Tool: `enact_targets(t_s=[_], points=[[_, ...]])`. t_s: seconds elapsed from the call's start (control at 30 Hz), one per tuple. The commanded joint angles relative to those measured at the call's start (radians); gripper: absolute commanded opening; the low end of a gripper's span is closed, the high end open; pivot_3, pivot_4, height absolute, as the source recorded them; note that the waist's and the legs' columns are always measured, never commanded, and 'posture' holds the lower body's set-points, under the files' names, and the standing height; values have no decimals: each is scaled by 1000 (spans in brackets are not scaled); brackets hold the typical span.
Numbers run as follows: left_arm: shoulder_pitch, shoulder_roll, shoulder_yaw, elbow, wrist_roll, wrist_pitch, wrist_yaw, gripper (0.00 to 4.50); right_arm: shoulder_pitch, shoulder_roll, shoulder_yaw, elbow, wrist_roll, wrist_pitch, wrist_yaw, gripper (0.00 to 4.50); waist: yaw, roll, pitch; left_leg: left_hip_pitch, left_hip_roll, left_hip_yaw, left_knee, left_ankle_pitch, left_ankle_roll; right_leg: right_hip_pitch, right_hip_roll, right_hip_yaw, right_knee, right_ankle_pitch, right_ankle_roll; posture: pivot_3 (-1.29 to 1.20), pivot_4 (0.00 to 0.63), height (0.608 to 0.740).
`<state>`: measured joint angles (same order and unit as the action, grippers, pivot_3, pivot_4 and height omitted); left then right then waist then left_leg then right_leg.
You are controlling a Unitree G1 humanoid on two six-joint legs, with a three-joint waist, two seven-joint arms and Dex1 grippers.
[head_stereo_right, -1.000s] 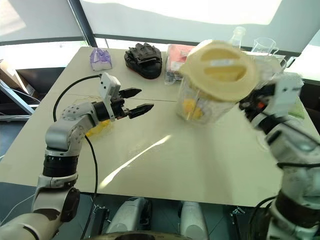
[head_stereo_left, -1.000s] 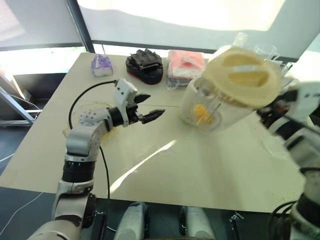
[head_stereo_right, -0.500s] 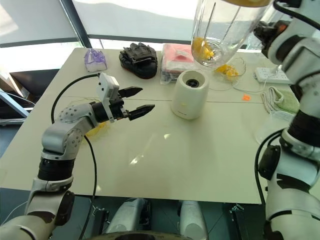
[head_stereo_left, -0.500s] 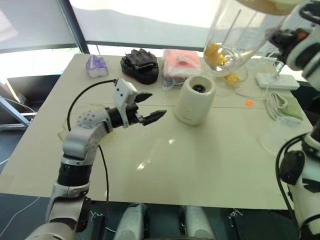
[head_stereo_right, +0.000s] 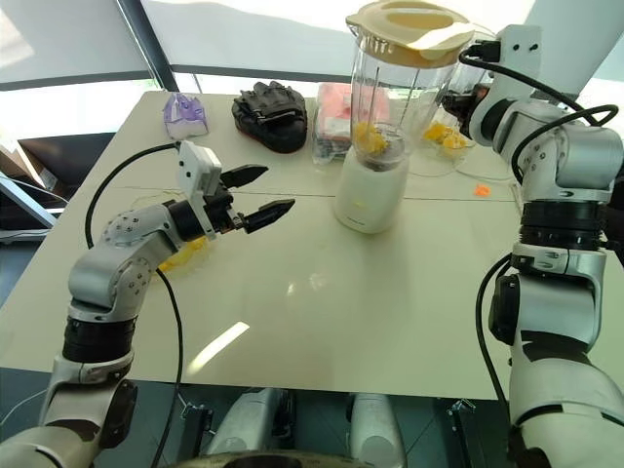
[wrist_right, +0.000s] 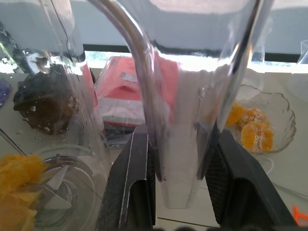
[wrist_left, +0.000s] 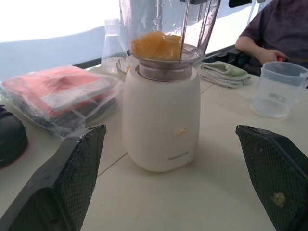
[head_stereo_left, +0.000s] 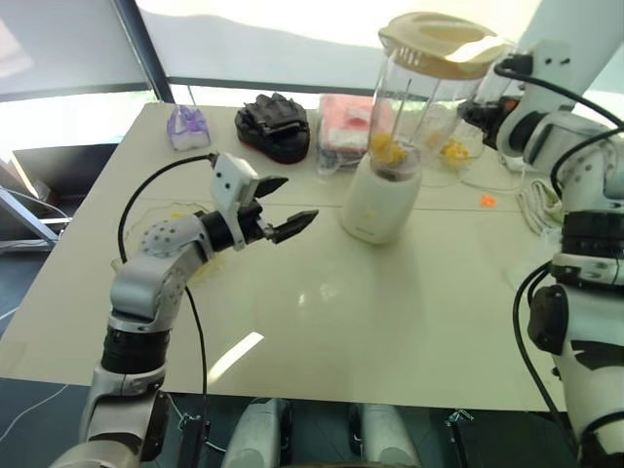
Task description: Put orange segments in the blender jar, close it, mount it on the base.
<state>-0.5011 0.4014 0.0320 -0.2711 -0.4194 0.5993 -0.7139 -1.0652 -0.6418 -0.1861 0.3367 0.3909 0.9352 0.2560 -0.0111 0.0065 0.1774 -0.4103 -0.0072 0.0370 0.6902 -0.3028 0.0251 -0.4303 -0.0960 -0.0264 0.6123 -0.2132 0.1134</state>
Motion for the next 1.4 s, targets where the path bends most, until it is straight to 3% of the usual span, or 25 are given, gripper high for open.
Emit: enact_targets(t_s=[0.03,0.37,0.9,1.4], points=[[5,7,20,-43,-12,-19,25,4480,-24,13,-23,-33,-17,-24,-14,837,0,0,0,0,0,0,0,0,0,0,0,0,0,0,0,0,150,740],[-4,2,0,-15,-3,-44,49,4480,-3,73,-3,-100,-96,9,-130,837,-2,0,0,2,0,-1,0,2,-3,0,0,0,2,0,0,0,150,740],[-7,-8,-15,3,-6,-60,74,4480,59,188,-80,-202,-115,94,-255,837,-3,0,0,2,1,-1,0,2,-3,0,1,0,2,0,0,0,150,740],[-25,-13,-21,26,-17,-52,61,4480,121,185,-57,-248,-129,79,-220,837,-3,0,0,2,0,-1,0,2,-3,0,1,0,2,0,0,0,150,740]])
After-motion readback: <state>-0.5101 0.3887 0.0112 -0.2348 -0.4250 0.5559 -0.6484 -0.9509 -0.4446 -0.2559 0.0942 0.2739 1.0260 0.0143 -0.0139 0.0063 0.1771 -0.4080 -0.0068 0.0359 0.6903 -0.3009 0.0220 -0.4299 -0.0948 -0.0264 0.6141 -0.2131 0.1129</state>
